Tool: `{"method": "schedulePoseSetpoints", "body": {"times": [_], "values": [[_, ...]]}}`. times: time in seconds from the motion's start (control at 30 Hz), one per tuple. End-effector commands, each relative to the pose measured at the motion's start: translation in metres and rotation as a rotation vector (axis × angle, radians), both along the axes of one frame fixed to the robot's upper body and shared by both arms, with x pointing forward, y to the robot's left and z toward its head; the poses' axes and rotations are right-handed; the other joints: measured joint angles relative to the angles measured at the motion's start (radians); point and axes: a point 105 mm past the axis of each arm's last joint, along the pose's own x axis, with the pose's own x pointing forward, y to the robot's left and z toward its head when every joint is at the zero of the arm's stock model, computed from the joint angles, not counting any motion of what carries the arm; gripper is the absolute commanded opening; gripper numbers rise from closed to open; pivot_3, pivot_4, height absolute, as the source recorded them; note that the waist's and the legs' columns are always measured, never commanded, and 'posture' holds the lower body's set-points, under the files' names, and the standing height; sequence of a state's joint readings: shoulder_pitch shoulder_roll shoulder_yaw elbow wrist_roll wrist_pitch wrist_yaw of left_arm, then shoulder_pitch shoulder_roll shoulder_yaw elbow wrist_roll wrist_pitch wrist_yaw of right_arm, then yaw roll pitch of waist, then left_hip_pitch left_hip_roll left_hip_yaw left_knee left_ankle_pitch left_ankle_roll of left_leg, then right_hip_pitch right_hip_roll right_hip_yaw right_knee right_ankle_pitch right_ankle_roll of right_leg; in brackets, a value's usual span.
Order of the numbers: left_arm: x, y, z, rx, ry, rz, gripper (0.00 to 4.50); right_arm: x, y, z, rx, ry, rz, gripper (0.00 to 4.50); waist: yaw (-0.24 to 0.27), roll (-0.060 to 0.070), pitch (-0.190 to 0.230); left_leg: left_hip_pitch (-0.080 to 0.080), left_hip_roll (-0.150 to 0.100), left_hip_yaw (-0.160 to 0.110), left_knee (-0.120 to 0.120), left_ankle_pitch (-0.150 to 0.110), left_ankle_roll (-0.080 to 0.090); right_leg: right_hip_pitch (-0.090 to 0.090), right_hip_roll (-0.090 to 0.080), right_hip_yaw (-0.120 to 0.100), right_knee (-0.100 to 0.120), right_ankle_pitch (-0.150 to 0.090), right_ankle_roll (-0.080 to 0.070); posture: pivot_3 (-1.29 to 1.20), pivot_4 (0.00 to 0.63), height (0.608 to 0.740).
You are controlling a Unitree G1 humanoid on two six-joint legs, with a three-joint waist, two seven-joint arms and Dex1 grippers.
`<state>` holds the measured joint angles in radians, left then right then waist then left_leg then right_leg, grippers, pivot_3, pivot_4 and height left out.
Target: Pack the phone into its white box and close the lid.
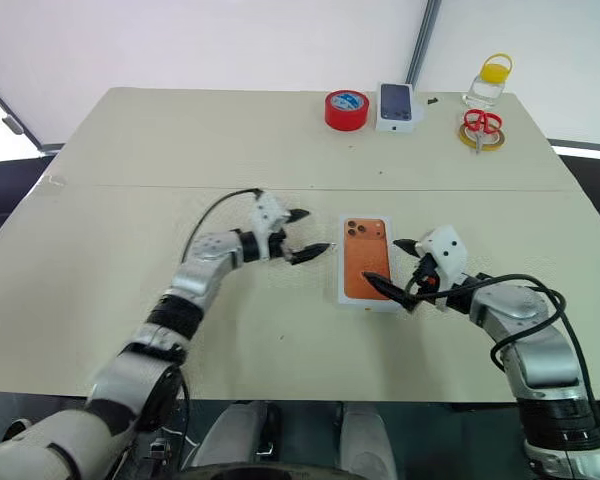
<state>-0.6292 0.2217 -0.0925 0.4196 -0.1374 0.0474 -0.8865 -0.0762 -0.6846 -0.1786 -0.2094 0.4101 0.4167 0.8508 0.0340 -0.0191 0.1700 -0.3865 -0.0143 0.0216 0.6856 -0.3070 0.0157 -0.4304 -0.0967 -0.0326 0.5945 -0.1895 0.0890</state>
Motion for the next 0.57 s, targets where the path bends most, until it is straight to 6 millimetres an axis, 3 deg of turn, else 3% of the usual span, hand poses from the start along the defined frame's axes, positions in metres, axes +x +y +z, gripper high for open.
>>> {"method": "schedulePoseSetpoints", "body": {"times": [0.03,0.27,0.37,0.57], "values": [[-0.008,0.037,0.028,-0.010,-0.057,0.078,4.49,-0.001,-0.020,0.018,-0.002,-0.068,-0.028,4.50,0.001,0.000,0.000,0.000,0.000,0.000,0.000,0.000,0.000,0.000,0.000,0.000,0.000,0.000,0.000,0.00,0.150,0.740],[-0.039,0.119,0.011,0.011,0.052,0.249,4.49,-0.005,-0.036,0.012,-0.042,-0.031,-0.016,4.50,0.000,0.001,0.000,0.002,0.000,0.001,0.000,0.000,0.000,0.001,0.000,0.001,-0.001,-0.002,-0.004,0.00,0.150,0.740],[-0.050,0.137,0.018,-0.126,0.136,0.315,4.49,-0.003,-0.040,0.013,-0.046,-0.028,-0.017,4.50,0.004,0.001,0.000,0.002,0.000,0.001,0.000,0.000,0.000,0.001,0.000,0.001,-0.001,-0.002,-0.004,0.00,0.150,0.740],[-0.065,0.168,0.017,-0.081,0.166,0.403,4.49,0.007,-0.044,0.016,-0.065,-0.055,-0.023,4.50,0.002,0.002,0.000,0.002,0.000,0.001,0.000,0.000,0.000,0.001,0.000,0.001,-0.001,-0.002,-0.004,0.00,0.150,0.740]]}}
